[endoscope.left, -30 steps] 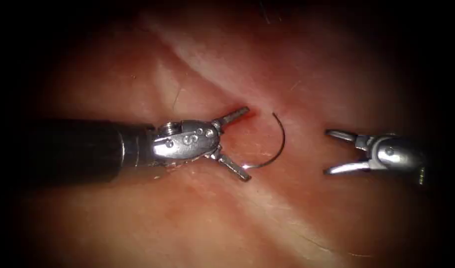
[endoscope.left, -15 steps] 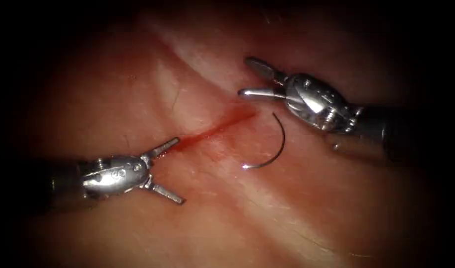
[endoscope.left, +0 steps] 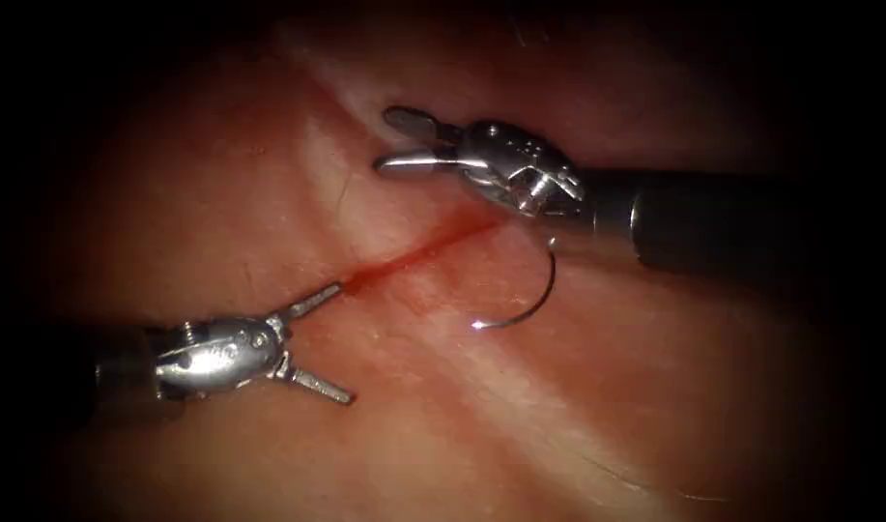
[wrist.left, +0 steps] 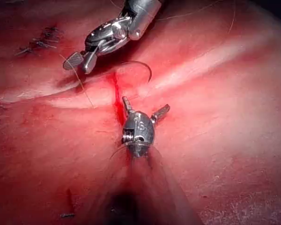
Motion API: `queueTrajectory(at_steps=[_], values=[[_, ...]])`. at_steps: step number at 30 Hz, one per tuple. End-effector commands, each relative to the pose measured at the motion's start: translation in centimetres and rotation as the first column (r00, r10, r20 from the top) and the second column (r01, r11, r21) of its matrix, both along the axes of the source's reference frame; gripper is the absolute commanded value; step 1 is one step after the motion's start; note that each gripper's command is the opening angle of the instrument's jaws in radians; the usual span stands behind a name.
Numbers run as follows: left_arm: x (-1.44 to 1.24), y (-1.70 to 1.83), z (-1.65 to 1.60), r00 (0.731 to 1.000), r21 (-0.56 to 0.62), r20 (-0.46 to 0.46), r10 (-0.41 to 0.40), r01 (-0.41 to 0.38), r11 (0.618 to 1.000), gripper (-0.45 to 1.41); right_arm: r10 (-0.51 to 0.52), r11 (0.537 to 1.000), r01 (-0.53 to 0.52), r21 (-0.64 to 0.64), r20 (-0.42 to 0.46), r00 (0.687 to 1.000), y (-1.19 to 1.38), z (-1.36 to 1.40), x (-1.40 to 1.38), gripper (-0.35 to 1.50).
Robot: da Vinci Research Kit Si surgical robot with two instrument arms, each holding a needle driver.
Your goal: Wound Closure
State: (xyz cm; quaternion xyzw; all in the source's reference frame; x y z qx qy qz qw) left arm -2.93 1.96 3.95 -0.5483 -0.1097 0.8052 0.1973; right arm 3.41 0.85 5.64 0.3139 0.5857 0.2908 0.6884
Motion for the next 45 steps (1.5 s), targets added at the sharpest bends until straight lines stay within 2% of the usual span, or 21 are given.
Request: queueTrajectory(at_steps=[1, 4, 5, 6, 7, 12, 23, 29, 45], values=[[-0.04, -0.03, 0.07, 1.0, -0.001, 0.001, 0.002, -0.002, 1.0, 0.99, -0.004, 1.0, 0.004, -0.007, 0.006, 1.0, 0.08, 0.03, 0.21, 1.13], [-0.01, -0.03, 0.07, 1.0, -0.001, 0.002, 0.004, -0.003, 1.0, 0.98, -0.026, 1.0, 0.026, -0.01, -0.015, 1.0, 0.09, 0.05, 0.27, 1.03], [0.0, -0.03, 0.06, 1.0, -0.001, 0.003, 0.004, -0.004, 1.0, 0.96, -0.033, 0.999, 0.033, -0.011, -0.022, 0.999, 0.09, 0.05, 0.27, 0.88], [0.01, -0.04, 0.07, 1.0, -0.001, 0.003, 0.005, -0.005, 1.0, 0.94, -0.055, 0.998, 0.055, -0.012, -0.041, 0.998, 0.09, 0.03, 0.25, -0.1], [0.01, -0.04, 0.07, 1.0, -0.001, 0.003, 0.005, -0.005, 1.0, 0.93, -0.06, 0.998, 0.06, -0.012, -0.045, 0.997, 0.08, 0.03, 0.24, -0.35], [0.01, -0.04, 0.09, 1.0, -0.003, 0.003, 0.005, -0.005, 1.0, 0.89, -0.065, 0.998, 0.065, -0.018, -0.01, 0.998, 0.08, 0.0, 0.23, -0.35], [0.04, -0.05, 0.12, 1.0, -0.005, 0.004, 0.008, -0.008, 1.0, 0.86, -0.093, 0.989, 0.09, -0.117, -0.017, 0.996, 0.12, -0.15, 0.17, -0.35], [0.05, -0.05, 0.15, 1.0, -0.007, 0.004, 0.008, -0.008, 1.0, 0.86, -0.071, 0.982, 0.066, -0.174, -0.023, 0.997, 0.29, -0.35, 0.15, -0.35], [0.06, -0.06, 0.15, 1.0, -0.008, 0.004, 0.008, -0.008, 1.0, 0.83, -0.027, 0.973, 0.018, -0.228, -0.037, 0.999, 0.56, -0.59, 0.08, -0.35]])
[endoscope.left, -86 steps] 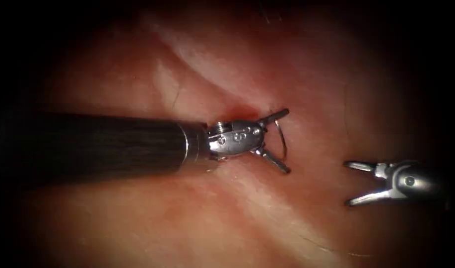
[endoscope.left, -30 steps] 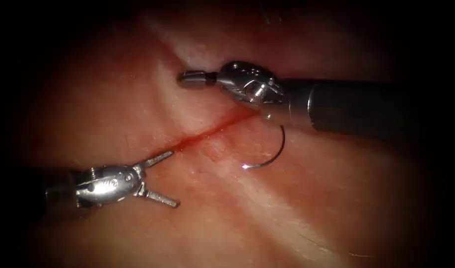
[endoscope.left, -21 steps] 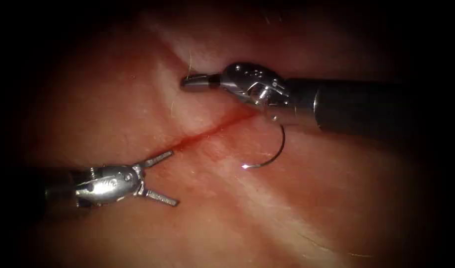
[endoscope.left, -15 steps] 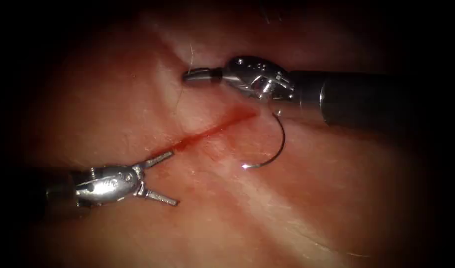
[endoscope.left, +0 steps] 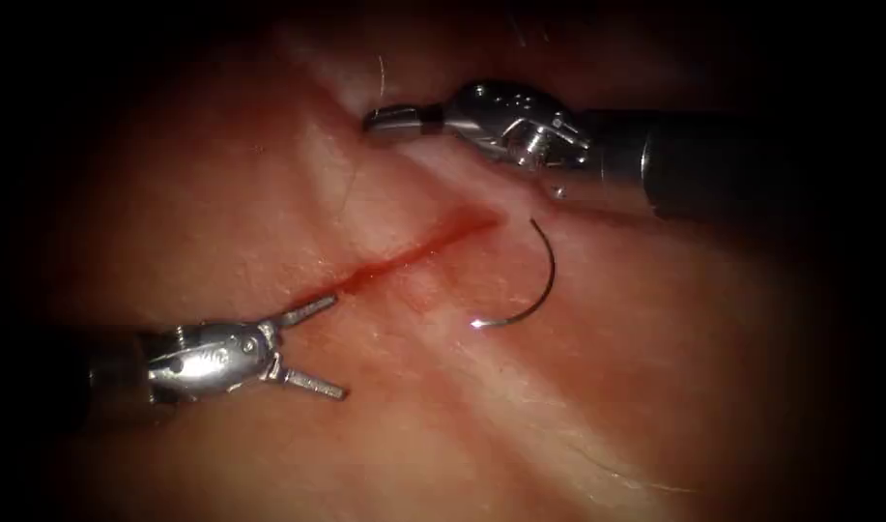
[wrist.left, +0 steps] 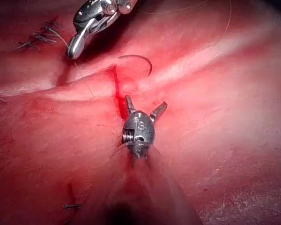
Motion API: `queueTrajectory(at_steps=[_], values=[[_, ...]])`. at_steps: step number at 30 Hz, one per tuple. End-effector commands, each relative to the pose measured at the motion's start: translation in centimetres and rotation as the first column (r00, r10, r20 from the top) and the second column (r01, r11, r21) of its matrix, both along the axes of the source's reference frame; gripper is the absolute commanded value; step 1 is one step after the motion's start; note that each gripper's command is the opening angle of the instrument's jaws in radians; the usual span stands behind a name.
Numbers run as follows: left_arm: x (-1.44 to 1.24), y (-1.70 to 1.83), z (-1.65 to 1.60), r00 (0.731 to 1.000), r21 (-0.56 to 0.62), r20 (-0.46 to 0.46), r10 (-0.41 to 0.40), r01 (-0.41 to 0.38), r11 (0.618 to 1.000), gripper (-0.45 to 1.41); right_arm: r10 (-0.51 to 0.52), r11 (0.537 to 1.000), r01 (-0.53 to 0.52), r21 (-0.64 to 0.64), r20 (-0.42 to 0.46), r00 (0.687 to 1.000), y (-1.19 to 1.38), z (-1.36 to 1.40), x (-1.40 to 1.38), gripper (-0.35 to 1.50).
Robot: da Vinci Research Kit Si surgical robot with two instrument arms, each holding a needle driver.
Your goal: Wound Closure
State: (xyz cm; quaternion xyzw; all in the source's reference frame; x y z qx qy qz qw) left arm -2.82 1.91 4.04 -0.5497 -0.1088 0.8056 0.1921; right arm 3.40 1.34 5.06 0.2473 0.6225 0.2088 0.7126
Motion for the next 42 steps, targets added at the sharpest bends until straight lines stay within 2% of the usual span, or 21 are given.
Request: queueTrajectory(at_steps=[1, 11, 16, 19, 20, 21, 22, 24, 27, 31, 32, 35, 41, 42], values=[[-0.05, -0.02, 0.06, 1.0, 0.0, 0.001, 0.001, -0.001, 1.0, 0.83, 0.002, 1.0, -0.002, -0.009, -0.006, 1.0, 0.08, -0.02, 0.08, -0.35], [-0.06, -0.02, 0.06, 1.0, 0.0, 0.002, 0.002, -0.002, 1.0, 0.83, 0.019, 1.0, -0.019, -0.014, -0.014, 1.0, 0.17, -0.15, 0.05, -0.35], [-0.09, -0.04, 0.05, 1.0, 0.002, 0.005, 0.004, -0.004, 1.0, 0.83, 0.018, 1.0, -0.018, -0.015, -0.014, 1.0, 0.14, -0.16, 0.07, -0.35], [-0.12, -0.06, 0.01, 1.0, 0.005, 0.011, 0.01, -0.01, 1.0, 0.83, -0.011, 1.0, 0.01, -0.013, -0.045, 0.999, 0.11, -0.17, 0.09, -0.35], [-0.13, -0.07, 0.0, 1.0, 0.005, 0.01, 0.008, -0.008, 1.0, 0.83, -0.012, 1.0, 0.012, -0.013, -0.046, 0.999, 0.1, -0.19, 0.08, 0.1], [-0.15, -0.08, -0.02, 1.0, 0.006, 0.011, 0.009, -0.009, 1.0, 0.83, -0.014, 1.0, 0.014, -0.012, -0.047, 0.999, 0.09, -0.21, 0.06, 0.44], [-0.22, -0.1, -0.07, 1.0, 0.009, 0.014, 0.005, -0.005, 1.0, 0.83, -0.014, 1.0, 0.013, -0.021, -0.046, 0.999, 0.09, -0.25, 0.0, 1.05], [-0.38, -0.14, -0.17, 1.0, 0.016, 0.007, 0.006, -0.007, 1.0, 0.83, 0.0, 0.991, -0.003, -0.132, -0.023, 1.0, 0.18, -0.33, -0.16, 1.3], [-0.66, -0.21, -0.35, 1.0, 0.025, -0.01, 0.02, -0.02, 0.999, 0.83, -0.006, 0.989, 0.003, -0.145, -0.023, 1.0, 0.3, -0.43, -0.49, 1.35], [-0.91, -0.25, -0.54, 0.993, 0.026, -0.095, 0.075, -0.073, 0.997, 0.83, 0.013, 0.99, -0.012, -0.139, 0.013, 1.0, 0.32, -0.53, -0.89, 1.37], [-1.01, -0.23, -0.61, 0.985, 0.019, -0.153, 0.081, -0.079, 0.997, 0.83, 0.021, 0.99, -0.017, -0.138, 0.03, 0.999, 0.29, -0.57, -1.1, 1.37], [-1.28, -0.2, -0.68, 0.969, -0.007, -0.228, 0.091, -0.095, 0.995, 0.83, 0.027, 0.99, -0.019, -0.137, 0.054, 0.998, 0.2, -0.61, -1.46, 1.37], [-1.85, -0.27, -0.74, 0.94, -0.015, -0.31, 0.142, -0.154, 0.988, 0.83, 0.044, 0.99, -0.03, -0.14, 0.098, 0.994, 0.06, -0.63, -1.95, 1.32], [-2.05, -0.3, -0.75, 0.929, -0.014, -0.328, 0.17, -0.185, 0.983, 0.83, 0.057, 0.99, -0.04, -0.138, 0.118, 0.991, 0.01, -0.62, -2.08, 1.32]])
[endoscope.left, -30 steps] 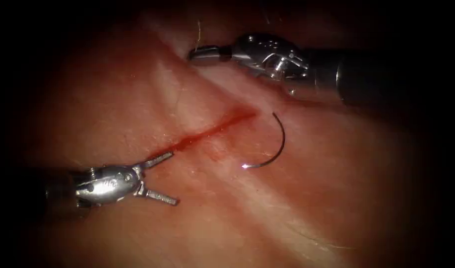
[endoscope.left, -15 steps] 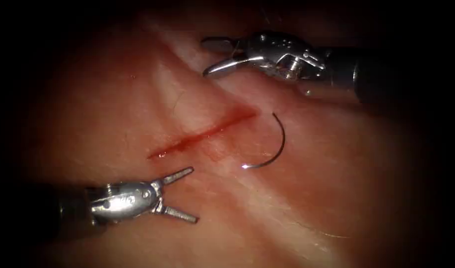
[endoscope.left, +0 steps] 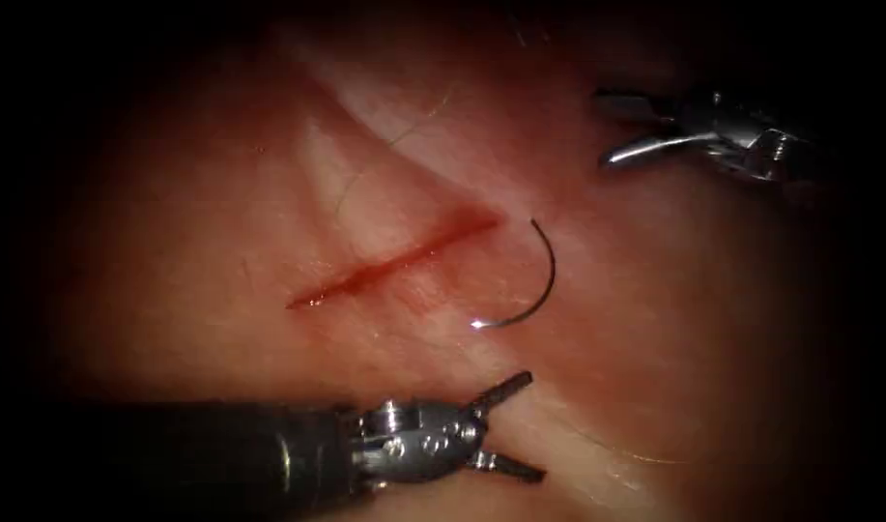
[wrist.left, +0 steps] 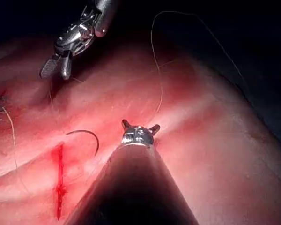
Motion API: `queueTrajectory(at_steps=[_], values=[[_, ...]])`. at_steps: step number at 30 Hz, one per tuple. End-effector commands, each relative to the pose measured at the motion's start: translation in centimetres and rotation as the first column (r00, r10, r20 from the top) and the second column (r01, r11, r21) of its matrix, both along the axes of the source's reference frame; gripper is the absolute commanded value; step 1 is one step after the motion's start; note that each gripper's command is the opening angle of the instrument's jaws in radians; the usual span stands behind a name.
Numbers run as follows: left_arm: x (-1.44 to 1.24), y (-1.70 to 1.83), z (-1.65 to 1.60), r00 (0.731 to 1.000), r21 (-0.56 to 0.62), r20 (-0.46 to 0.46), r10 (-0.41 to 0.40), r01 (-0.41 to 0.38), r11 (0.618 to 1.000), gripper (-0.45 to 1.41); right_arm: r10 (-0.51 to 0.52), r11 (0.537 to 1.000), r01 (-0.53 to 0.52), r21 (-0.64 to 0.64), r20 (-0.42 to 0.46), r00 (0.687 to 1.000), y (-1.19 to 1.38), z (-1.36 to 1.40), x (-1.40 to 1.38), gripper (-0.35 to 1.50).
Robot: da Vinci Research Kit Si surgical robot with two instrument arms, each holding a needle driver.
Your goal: Wound Closure
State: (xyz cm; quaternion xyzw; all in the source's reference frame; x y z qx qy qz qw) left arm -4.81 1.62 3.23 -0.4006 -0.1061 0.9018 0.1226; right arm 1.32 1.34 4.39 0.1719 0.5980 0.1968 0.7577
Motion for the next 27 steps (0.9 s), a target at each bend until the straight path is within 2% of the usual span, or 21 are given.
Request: queueTrajectory(at_steps=[1, 2, 5, 12, 19, 21, 25, 26, 27], values=[[-0.14, -0.01, 0.05, 1.0, 0.001, -0.011, 0.011, -0.011, 1.0, 0.83, 0.008, 1.0, -0.008, 0.003, 0.011, 1.0, -0.01, 0.05, -0.05, 1.32], [-0.31, -0.02, 0.07, 0.999, 0.004, -0.032, 0.031, -0.031, 1.0, 0.83, 0.017, 1.0, -0.017, 0.006, 0.024, 1.0, -0.05, 0.07, -0.12, 1.32], [-0.54, -0.02, 0.16, 0.997, 0.004, -0.057, 0.057, -0.057, 0.998, 0.83, 0.031, 1.0, -0.031, 0.003, 0.041, 0.999, -0.09, 0.09, -0.17, 1.32], [-0.93, -0.19, 0.56, 0.992, 0.02, -0.051, 0.112, -0.111, 0.994, 0.83, 0.043, 0.999, -0.043, 0.016, 0.046, 0.998, -0.14, 0.09, -0.05, 1.35], [-0.92, -0.2, 0.86, 0.989, 0.012, -0.054, 0.138, -0.137, 0.99, 0.83, 0.057, 0.998, -0.058, 0.02, 0.053, 0.997, -0.2, 0.12, 0.12, 1.4], [-0.91, -0.18, 0.89, 0.989, 0.015, -0.053, 0.136, -0.136, 0.991, 0.78, 0.06, 0.998, -0.061, 0.018, 0.055, 0.997, -0.22, 0.13, 0.16, 1.42], [-0.9, -0.23, 0.85, 0.986, 0.023, -0.026, 0.163, -0.162, 0.987, -0.12, 0.066, 0.998, -0.067, 0.02, 0.057, 0.996, -0.25, 0.15, 0.23, 1.42], [-0.9, -0.25, 0.78, 0.986, 0.019, -0.013, 0.166, -0.166, 0.986, -0.45, 0.068, 0.997, -0.069, 0.02, 0.06, 0.996, -0.24, 0.15, 0.23, 1.42], [-0.89, -0.26, 0.72, 0.987, 0.012, 0.003, 0.16, -0.16, 0.987, -0.45, 0.068, 0.997, -0.069, 0.02, 0.06, 0.996, -0.24, 0.15, 0.23, 1.42]])
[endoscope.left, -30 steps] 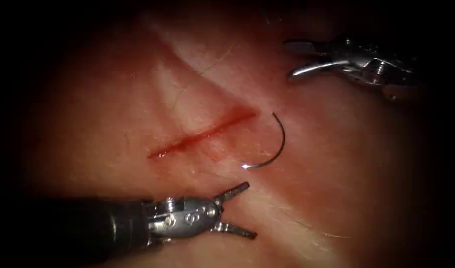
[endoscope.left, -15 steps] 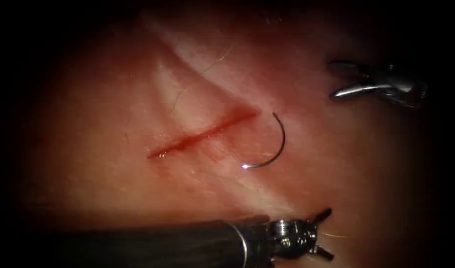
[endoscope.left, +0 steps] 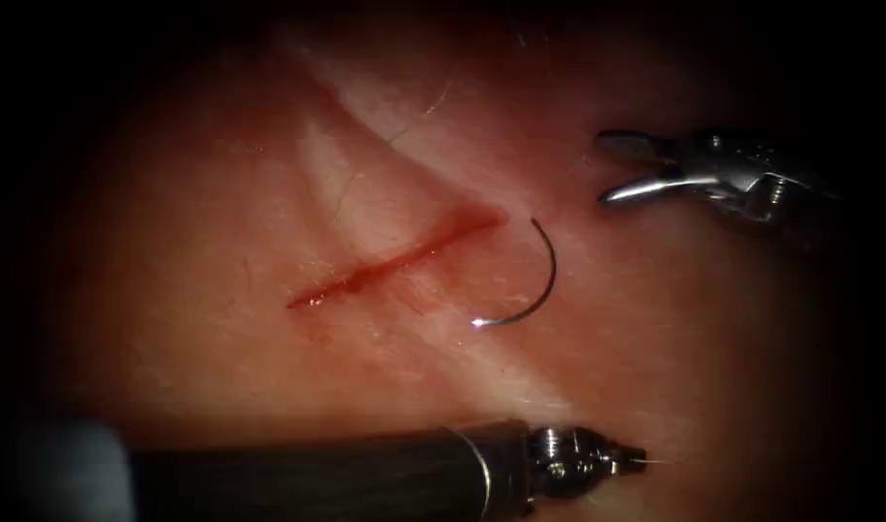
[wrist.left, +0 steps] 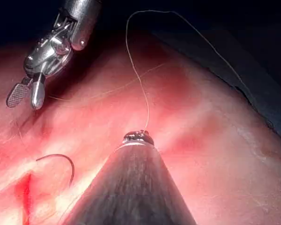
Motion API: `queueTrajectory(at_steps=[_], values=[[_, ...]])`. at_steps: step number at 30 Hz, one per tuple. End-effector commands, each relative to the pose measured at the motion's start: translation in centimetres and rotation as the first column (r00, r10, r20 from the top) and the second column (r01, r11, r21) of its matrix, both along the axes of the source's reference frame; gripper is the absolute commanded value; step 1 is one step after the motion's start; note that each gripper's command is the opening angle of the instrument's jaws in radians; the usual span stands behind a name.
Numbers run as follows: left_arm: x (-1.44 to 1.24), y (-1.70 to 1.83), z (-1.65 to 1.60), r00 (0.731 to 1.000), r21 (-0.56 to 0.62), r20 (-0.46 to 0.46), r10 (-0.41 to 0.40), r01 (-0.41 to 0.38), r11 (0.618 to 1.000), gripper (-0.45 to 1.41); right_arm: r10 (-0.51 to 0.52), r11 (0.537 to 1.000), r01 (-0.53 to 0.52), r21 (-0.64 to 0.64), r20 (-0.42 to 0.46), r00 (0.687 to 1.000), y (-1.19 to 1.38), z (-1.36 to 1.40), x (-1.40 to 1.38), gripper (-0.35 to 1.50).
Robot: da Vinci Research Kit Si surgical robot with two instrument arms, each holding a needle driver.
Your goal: Wound Closure
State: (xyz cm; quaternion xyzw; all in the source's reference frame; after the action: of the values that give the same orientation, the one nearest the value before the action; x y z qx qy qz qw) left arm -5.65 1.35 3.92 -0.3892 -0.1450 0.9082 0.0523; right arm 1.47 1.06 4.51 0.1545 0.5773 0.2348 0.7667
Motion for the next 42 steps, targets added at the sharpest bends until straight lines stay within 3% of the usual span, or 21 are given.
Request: queueTrajectory(at_steps=[1, 4, 6, 10, 17, 21, 26, 33, 42], values=[[-0.04, -0.01, 0.0, 1.0, -0.017, 0.016, 0.008, -0.008, 1.0, -0.45, 0.001, 1.0, -0.001, -0.002, -0.003, 1.0, 0.04, 0.03, 0.08, 1.42], [0.0, -0.02, -0.18, 0.999, -0.057, 0.053, 0.004, -0.001, 0.998, -0.45, -0.003, 1.0, 0.003, -0.001, -0.007, 1.0, 0.04, 0.03, 0.07, 1.4], [0.17, -0.01, -0.3, 0.995, -0.071, 0.094, -0.019, 0.026, 0.997, -0.45, -0.033, 0.999, 0.034, 0.005, -0.047, 0.998, 0.03, 0.03, 0.09, 1.32], [0.45, 0.01, -0.4, 0.993, -0.085, 0.116, -0.033, 0.043, 0.995, -0.45, -0.053, 0.999, 0.052, -0.011, -0.103, 0.993, 0.05, 0.07, 0.18, 1.32], [1.06, 0.08, -0.56, 0.991, -0.137, 0.134, 0.0, 0.018, 0.99, -0.45, -0.191, 0.964, 0.148, -0.221, -0.186, 0.964, -0.25, 0.22, 0.66, 1.3], [1.25, 0.13, -0.65, 0.987, -0.163, 0.16, 0.005, 0.021, 0.986, -0.45, -0.264, 0.939, 0.2, -0.279, -0.215, 0.94, -0.4, 0.28, 0.84, 1.28], [1.36, 0.23, -0.85, 0.98, -0.192, 0.199, 0.016, 0.023, 0.981, -0.45, -0.315, 0.92, 0.229, -0.318, -0.25, 0.916, -0.55, 0.24, 0.94, 1.28], [1.32, 0.33, -1.11, 0.976, -0.242, 0.213, 0.048, 0.005, 0.97, -0.45, -0.358, 0.897, 0.253, -0.363, -0.262, 0.896, -0.79, 0.02, 1.01, 1.28], [1.37, 0.43, -1.18, 0.972, -0.258, 0.225, 0.062, -0.002, 0.966, -0.45, -0.471, 0.801, 0.293, -0.523, -0.245, 0.848, -1.02, -0.15, 1.21, 1.27]])
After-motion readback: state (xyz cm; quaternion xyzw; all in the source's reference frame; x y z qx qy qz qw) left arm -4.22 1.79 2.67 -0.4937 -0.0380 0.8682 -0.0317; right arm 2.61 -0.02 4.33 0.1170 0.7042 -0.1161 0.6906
